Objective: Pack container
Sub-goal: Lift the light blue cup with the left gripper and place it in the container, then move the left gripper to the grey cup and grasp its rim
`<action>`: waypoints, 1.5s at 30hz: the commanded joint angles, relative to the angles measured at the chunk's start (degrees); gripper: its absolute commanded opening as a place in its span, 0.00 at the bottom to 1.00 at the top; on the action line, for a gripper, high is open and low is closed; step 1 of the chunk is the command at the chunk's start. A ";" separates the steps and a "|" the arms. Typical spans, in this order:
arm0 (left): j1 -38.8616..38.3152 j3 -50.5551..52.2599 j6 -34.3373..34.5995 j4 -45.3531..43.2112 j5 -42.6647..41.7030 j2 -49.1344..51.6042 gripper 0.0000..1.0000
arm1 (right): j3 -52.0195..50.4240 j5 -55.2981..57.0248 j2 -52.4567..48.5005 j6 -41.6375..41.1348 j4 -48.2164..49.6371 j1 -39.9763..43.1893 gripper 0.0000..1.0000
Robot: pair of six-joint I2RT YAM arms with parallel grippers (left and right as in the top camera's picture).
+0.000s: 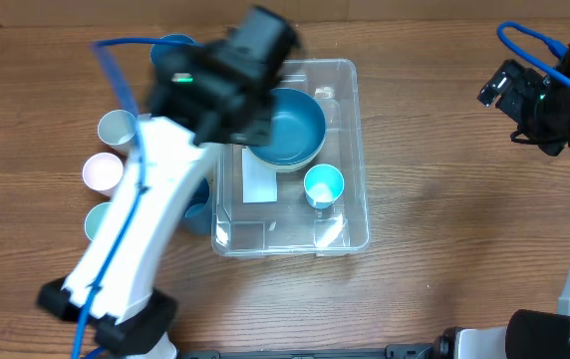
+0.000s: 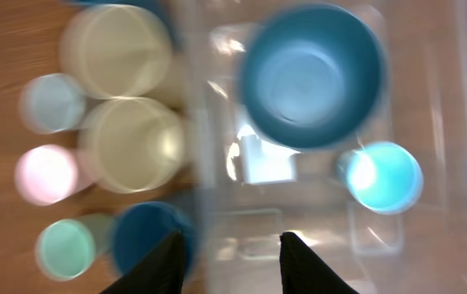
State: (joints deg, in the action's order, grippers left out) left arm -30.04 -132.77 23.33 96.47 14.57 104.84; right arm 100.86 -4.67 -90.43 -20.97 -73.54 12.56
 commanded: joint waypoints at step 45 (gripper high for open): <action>45.40 -0.66 -13.55 -13.97 -15.17 35.43 0.34 | 0.02 -0.07 0.68 -0.28 0.13 -0.04 1.00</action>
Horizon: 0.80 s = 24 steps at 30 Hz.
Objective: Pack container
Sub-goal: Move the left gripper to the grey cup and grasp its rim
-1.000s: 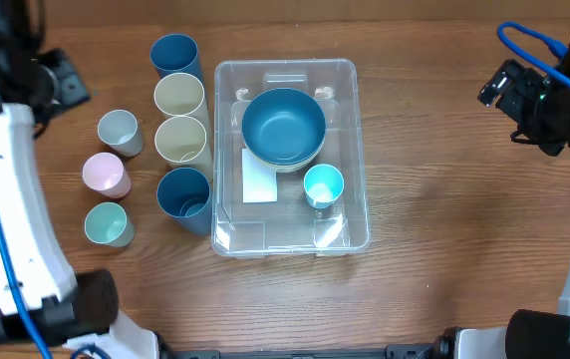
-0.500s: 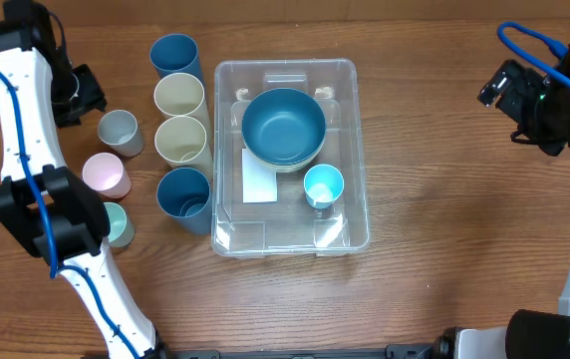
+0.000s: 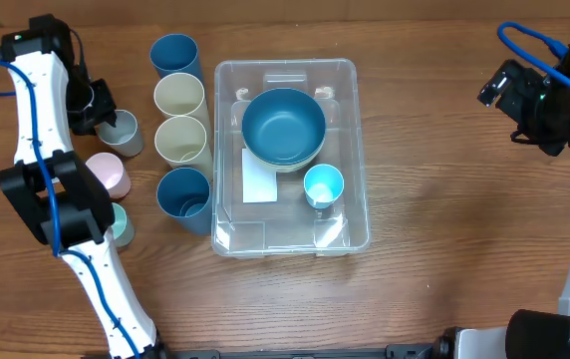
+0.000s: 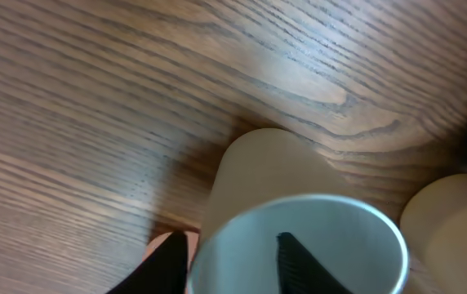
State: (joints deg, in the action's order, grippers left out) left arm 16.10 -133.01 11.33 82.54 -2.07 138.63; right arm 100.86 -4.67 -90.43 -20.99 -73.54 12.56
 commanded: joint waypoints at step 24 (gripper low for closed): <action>-0.22 -4.55 1.16 0.35 5.73 -12.00 0.04 | 0.02 -0.09 0.68 -0.26 0.13 -0.04 1.00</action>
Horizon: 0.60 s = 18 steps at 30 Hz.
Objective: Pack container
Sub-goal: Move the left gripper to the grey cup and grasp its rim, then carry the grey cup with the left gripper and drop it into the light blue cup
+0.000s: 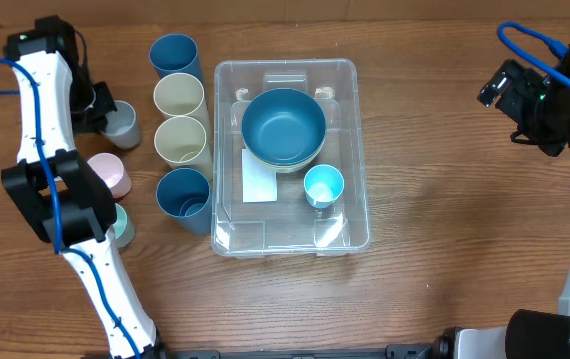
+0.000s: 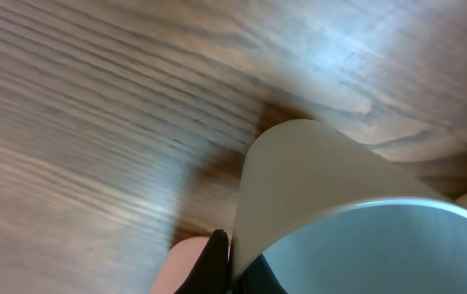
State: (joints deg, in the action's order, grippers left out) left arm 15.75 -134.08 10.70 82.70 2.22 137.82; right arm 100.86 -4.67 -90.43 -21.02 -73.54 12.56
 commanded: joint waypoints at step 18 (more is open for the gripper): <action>-32.52 -2.40 4.81 13.29 -2.14 -39.82 0.04 | 0.02 -0.07 0.68 -0.24 0.13 -0.04 1.00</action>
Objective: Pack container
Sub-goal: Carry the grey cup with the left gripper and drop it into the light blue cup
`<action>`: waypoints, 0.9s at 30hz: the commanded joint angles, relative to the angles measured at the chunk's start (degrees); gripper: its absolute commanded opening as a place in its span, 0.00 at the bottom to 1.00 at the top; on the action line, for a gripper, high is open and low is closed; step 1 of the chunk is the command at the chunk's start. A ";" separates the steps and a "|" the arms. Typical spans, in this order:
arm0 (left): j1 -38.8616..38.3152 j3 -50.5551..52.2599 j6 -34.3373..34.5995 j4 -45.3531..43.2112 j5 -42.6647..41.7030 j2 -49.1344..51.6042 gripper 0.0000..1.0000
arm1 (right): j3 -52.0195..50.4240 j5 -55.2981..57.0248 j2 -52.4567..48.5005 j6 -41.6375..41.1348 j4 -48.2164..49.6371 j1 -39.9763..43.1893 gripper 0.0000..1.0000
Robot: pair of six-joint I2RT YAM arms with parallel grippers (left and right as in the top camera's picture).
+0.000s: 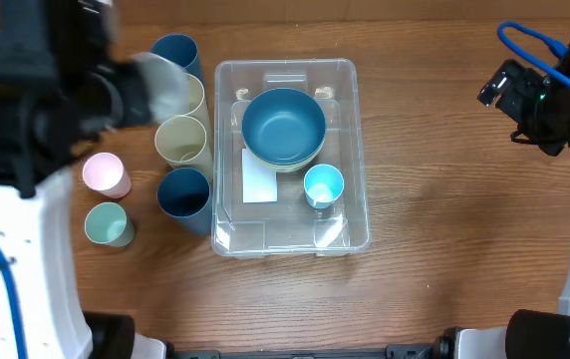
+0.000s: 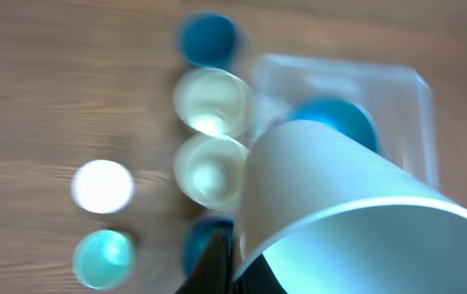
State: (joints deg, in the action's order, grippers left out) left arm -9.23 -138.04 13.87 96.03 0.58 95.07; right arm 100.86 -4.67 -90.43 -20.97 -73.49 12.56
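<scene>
My left gripper (image 2: 237, 265) is shut on the rim of a pale grey cup (image 2: 340, 212), held high and blurred in the overhead view over the left row of cups (image 1: 160, 85). The clear container (image 1: 350, 214) holds a blue bowl (image 1: 283, 125), a light blue cup (image 1: 323, 185) and a white card (image 1: 258, 182). From the wrist, the bowl (image 2: 335, 118) and container (image 2: 401, 86) lie beyond the held cup. My right gripper (image 1: 496, 85) hangs far right, away from everything.
Left of the container stand a dark blue cup (image 1: 175, 52), two cream cups (image 1: 183, 140), one partly under the held cup, another dark blue cup (image 1: 185, 191), a pink cup (image 1: 104, 172) and a mint cup (image 1: 108, 223). My raised left arm covers the far left.
The left gripper, shut on the grey cup down at the table's far left, now holds it lifted high and further right, over the cream cups. The right arm has not moved.
First my left gripper hung open and empty above the cups and container. Then it was low at the far left, fingers astride the grey cup's rim. After that it was shut on that rim, and now the cup is off the table.
</scene>
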 commanded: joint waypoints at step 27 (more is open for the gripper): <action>-29.90 12.50 2.45 -9.97 0.85 29.51 0.04 | 0.02 -0.07 0.68 -0.28 0.09 -0.04 1.00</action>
State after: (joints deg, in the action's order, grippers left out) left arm -39.35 -126.67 15.31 85.93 0.69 123.02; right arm 100.86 -4.67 -90.43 -20.97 -73.54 12.56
